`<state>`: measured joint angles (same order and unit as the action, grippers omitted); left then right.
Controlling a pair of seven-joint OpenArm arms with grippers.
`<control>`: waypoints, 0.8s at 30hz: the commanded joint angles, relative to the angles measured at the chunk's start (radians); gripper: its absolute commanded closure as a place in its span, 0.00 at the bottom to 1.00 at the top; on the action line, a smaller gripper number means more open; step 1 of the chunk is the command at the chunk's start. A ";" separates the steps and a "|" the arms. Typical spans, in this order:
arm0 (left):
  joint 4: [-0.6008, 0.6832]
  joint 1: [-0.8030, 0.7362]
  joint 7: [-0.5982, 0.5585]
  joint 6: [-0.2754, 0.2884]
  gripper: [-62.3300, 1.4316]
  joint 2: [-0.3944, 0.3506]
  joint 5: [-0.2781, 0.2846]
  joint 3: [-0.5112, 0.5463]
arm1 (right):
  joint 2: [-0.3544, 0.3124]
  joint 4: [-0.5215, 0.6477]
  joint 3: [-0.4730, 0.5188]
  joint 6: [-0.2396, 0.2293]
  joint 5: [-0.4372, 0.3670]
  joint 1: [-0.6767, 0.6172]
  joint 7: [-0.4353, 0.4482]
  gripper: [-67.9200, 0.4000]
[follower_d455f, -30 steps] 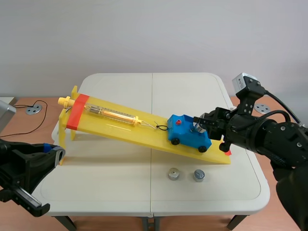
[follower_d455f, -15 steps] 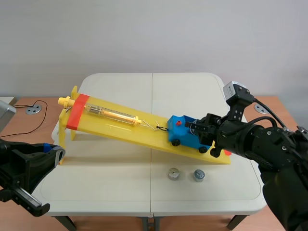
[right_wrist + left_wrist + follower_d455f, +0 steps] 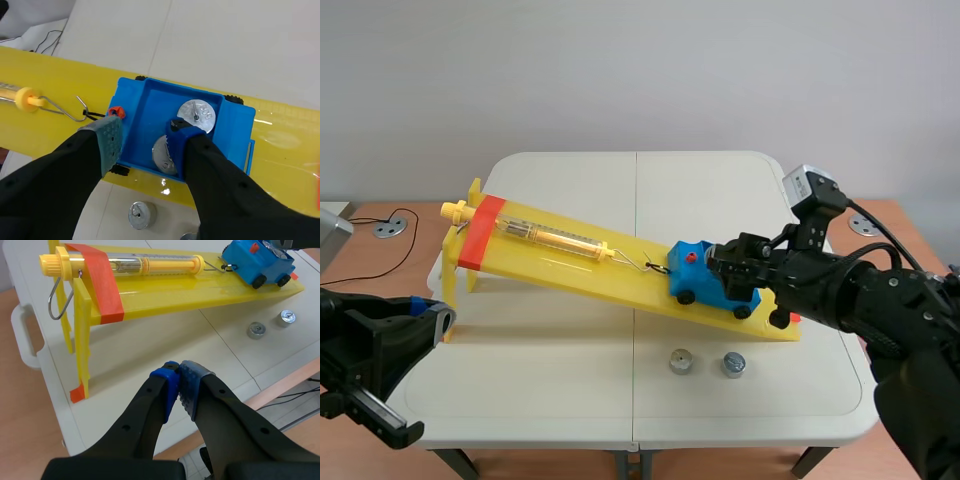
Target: Place the four metal weights on the blue cart on the ramp.
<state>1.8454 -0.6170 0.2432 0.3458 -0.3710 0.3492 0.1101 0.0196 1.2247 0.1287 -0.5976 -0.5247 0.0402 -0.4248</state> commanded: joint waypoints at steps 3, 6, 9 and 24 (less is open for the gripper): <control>0.068 0.019 -0.088 0.043 0.93 0.008 0.074 0.012 | -0.090 0.224 0.046 -0.148 -0.098 0.008 0.139 0.64; 0.068 0.019 -0.088 0.043 0.93 0.008 0.074 0.012 | -0.133 0.295 0.059 -0.148 -0.111 -0.055 0.139 0.64; 0.068 0.019 -0.088 0.043 0.93 0.008 0.074 0.012 | -0.179 0.372 0.072 -0.148 -0.113 -0.118 0.135 0.64; 0.068 0.019 -0.088 0.043 0.93 0.008 0.074 0.012 | -0.343 0.632 0.071 -0.148 -0.094 -0.396 0.071 0.65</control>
<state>1.8454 -0.6167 0.2432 0.3458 -0.3710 0.3492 0.1101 -0.2943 1.7981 0.1833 -0.6968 -0.5316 -0.3832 -0.4484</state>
